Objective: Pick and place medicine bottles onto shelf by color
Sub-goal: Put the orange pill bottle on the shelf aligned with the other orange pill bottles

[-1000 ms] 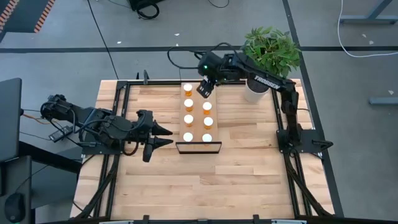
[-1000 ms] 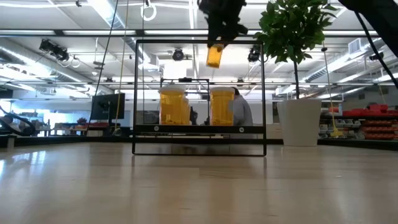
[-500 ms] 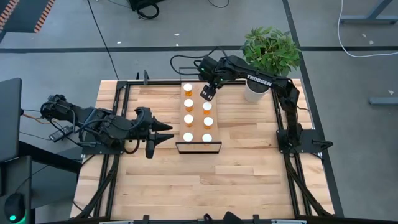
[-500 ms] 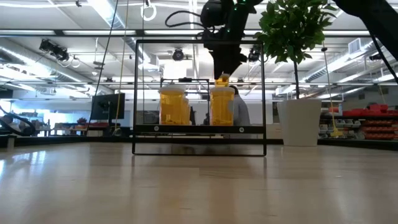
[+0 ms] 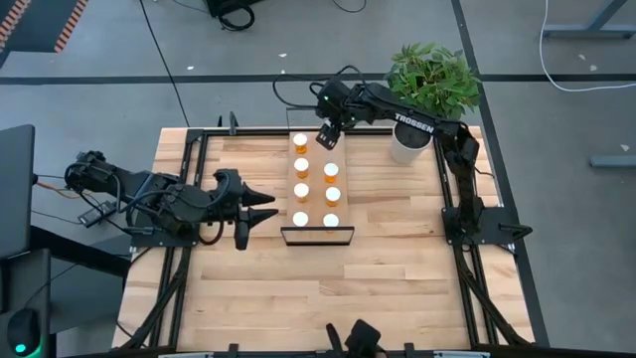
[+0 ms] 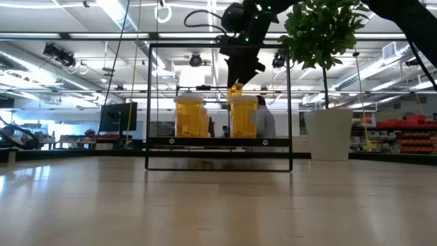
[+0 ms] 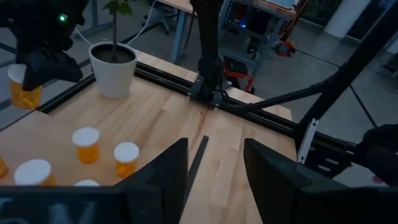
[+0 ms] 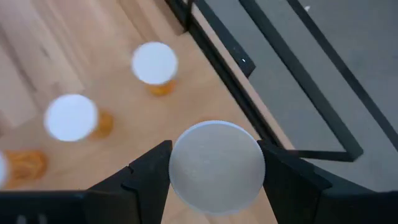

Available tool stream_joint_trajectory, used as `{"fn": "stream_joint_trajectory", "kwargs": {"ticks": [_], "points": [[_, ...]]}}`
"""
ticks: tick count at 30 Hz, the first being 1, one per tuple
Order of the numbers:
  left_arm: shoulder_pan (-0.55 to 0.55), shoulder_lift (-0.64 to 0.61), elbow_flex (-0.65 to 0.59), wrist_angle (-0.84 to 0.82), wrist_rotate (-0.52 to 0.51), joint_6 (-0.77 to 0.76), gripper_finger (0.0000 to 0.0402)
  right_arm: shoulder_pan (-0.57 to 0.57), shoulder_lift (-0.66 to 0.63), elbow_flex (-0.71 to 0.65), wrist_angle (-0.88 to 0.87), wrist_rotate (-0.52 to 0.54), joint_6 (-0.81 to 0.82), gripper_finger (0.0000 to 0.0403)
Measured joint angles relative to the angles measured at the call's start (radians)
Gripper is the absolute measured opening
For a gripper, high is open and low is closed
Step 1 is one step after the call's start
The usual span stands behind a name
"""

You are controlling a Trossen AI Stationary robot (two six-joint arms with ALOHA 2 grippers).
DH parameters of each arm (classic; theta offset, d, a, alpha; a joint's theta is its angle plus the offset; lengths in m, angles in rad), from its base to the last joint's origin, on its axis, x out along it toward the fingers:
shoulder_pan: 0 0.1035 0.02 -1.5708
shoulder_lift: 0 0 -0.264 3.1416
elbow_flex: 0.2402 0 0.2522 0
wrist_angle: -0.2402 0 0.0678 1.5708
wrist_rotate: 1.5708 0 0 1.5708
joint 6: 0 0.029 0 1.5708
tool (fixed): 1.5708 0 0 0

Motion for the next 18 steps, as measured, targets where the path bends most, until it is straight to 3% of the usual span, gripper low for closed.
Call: {"fn": "stream_joint_trajectory", "kwargs": {"ticks": [10, 18], "points": [[0.000, 0.000, 0.000, 0.000, -0.010, 0.000, 0.0162, -0.035, 0.001, -0.128, 0.074, -0.016, -0.027, 0.0232], [0.018, 0.000, 0.000, 0.001, -0.010, -0.002, 0.0162, -0.032, 0.003, -0.146, 0.097, -0.031, -0.029, 0.0232]]}}
